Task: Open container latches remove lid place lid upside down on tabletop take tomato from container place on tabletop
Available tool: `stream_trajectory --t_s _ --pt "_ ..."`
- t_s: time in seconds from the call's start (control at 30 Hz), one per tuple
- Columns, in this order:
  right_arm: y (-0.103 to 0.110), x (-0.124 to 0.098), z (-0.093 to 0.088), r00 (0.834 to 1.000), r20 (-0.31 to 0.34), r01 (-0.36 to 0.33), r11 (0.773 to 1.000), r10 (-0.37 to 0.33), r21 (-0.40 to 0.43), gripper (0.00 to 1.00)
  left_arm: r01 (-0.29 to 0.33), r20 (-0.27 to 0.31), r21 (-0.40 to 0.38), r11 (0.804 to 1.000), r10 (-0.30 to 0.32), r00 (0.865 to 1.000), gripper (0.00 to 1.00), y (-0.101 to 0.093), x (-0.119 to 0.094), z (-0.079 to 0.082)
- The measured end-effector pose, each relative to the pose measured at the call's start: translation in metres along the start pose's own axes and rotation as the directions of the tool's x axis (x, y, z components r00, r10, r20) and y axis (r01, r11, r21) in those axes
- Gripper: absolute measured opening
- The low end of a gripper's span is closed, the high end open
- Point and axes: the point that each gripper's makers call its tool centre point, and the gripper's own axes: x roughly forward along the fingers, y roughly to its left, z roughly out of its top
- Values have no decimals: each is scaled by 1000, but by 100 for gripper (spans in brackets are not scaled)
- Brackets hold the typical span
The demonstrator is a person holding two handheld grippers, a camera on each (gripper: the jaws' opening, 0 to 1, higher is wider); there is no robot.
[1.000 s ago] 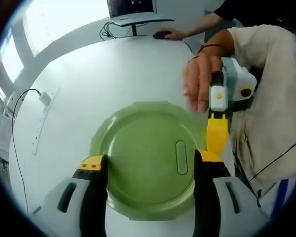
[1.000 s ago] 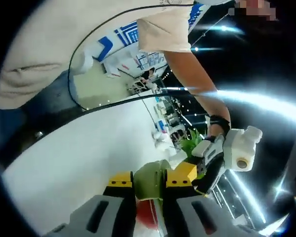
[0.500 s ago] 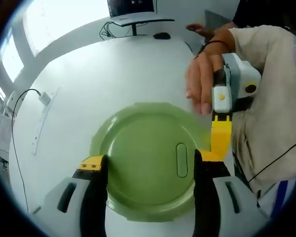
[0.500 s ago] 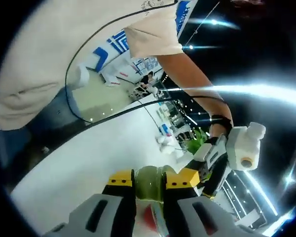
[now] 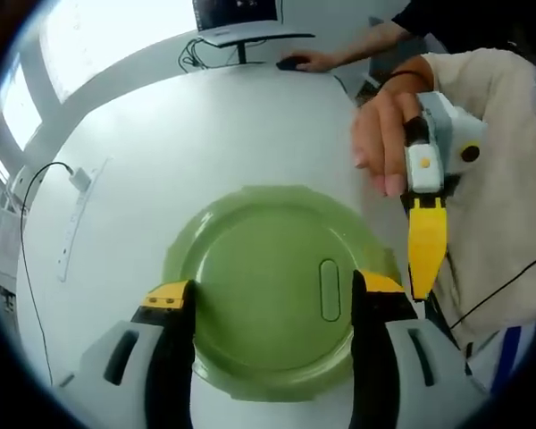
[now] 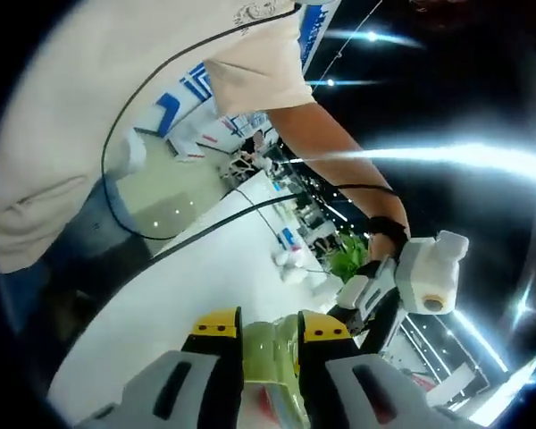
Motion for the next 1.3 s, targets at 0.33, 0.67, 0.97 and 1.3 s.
stream_trajectory --t_s 0.33,0.67,0.97,1.3 --pt "-40 -15 17 989 -12 147 983 -146 114 21 0 10 0 1000 0 1000 63 0 1 0" --pt "-89 -33 10 940 -69 340 893 -335 295 24 1 10 1 1000 -1 1000 63 0 1 -1" --pt "-126 -52 -2 853 -141 502 714 -503 489 24 3 1 6 1000 -3 1000 63 1 1 -1" --pt "-143 -63 -16 770 -221 595 548 -598 589 24 7 -18 11 1000 -7 1000 63 4 1 -3"
